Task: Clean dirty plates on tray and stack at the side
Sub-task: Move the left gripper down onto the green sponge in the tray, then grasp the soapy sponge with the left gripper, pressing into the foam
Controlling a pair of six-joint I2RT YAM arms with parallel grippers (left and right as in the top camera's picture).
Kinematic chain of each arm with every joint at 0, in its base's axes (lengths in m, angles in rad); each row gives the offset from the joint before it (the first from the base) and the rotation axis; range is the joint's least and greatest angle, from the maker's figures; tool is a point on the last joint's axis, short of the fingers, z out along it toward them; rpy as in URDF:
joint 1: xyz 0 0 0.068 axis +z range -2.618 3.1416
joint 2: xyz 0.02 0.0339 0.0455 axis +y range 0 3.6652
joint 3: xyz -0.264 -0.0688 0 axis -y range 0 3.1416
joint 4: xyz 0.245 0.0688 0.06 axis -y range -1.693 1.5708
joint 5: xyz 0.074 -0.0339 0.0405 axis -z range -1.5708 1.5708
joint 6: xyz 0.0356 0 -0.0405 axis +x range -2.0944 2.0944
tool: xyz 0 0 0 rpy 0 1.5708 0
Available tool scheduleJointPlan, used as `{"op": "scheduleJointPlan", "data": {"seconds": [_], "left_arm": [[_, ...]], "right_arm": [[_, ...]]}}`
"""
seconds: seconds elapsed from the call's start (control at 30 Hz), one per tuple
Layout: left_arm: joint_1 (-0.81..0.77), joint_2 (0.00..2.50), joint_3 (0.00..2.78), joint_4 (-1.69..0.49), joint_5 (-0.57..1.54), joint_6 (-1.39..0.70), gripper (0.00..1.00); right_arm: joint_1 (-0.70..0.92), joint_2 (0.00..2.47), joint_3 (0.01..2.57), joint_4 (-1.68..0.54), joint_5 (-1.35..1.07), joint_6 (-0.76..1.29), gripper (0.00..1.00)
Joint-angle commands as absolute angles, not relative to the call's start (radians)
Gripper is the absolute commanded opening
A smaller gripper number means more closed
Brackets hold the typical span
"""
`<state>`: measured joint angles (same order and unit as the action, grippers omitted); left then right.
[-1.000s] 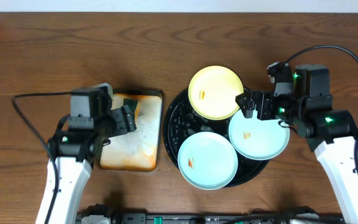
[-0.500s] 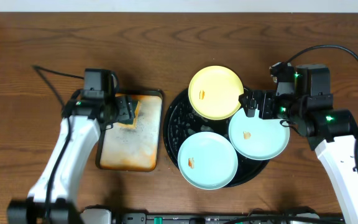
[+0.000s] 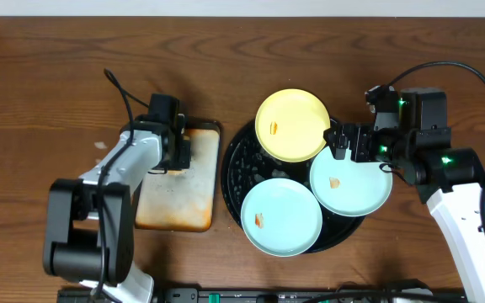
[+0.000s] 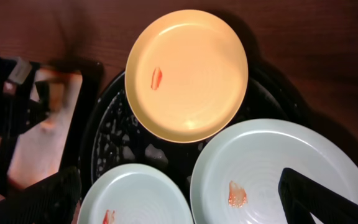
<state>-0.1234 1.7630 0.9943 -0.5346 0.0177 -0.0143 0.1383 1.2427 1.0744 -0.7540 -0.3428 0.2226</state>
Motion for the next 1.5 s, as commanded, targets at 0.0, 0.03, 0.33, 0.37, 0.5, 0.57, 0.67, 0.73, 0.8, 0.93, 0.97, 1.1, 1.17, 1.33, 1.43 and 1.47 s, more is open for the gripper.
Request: {"op": "scheduleJointPlan", "data": {"seconds": [0.0,0.03,0.33,0.37,0.5,0.57,0.67,0.73,0.8,0.93,0.97,1.1,1.17,1.33,1.43,1.47], "left_arm": [[-0.126,1.830,0.996,-0.546,0.014,-0.004,0.08],[-0.126,1.826,0.997,-0.548,0.014,-0.004,0.07],[-0.126,1.619,1.034,-0.681,0.015,-0.057,0.24],[-0.126,1.586,1.034,-0.695,0.015,-0.057,0.28],[-0.126,1.496,1.034,-0.740,0.014,-0.057,0.40],[-0.126,1.489,1.033,-0.744,0.015,-0.057,0.41],[-0.128,1.509,1.032,-0.731,0.014,-0.057,0.43],[-0.128,1.535,1.028,-0.708,0.014,-0.057,0.48],[-0.128,1.570,1.023,-0.669,0.014,-0.052,0.50],[-0.130,1.675,1.022,-0.606,0.014,0.031,0.52],[-0.130,1.698,1.022,-0.599,0.014,0.040,0.52],[-0.130,1.787,1.022,-0.588,0.015,0.044,0.41],[-0.130,1.813,1.022,-0.580,0.015,0.044,0.20],[-0.130,1.803,1.028,-0.594,0.019,0.024,0.07],[-0.130,1.763,1.044,-0.635,0.019,-0.024,0.07],[-0.130,1.743,1.053,-0.656,0.019,-0.040,0.08]], "right_arm": [[0.132,1.247,1.094,-0.767,-0.340,0.212,0.99],[0.132,1.247,1.094,-0.768,-0.340,0.212,0.99],[0.132,1.247,1.094,-0.767,-0.340,0.212,0.99],[0.132,1.247,1.094,-0.767,-0.340,0.212,0.99],[0.132,1.247,1.093,-0.767,-0.340,0.212,0.99],[0.132,1.247,1.094,-0.767,-0.340,0.212,0.99],[0.132,1.247,1.094,-0.765,-0.340,0.212,0.99],[0.132,1.247,1.094,-0.762,-0.340,0.212,0.99],[0.132,1.247,1.094,-0.762,-0.340,0.212,0.99],[0.132,1.247,1.094,-0.764,-0.340,0.212,0.99],[0.132,1.247,1.094,-0.765,-0.340,0.212,0.99],[0.132,1.247,1.094,-0.770,-0.340,0.212,0.99],[0.132,1.247,1.094,-0.772,-0.340,0.212,0.99],[0.132,1.247,1.094,-0.778,-0.340,0.212,0.99],[0.132,1.247,1.094,-0.778,-0.340,0.212,0.99],[0.132,1.247,1.094,-0.778,-0.340,0.212,0.99]]}}
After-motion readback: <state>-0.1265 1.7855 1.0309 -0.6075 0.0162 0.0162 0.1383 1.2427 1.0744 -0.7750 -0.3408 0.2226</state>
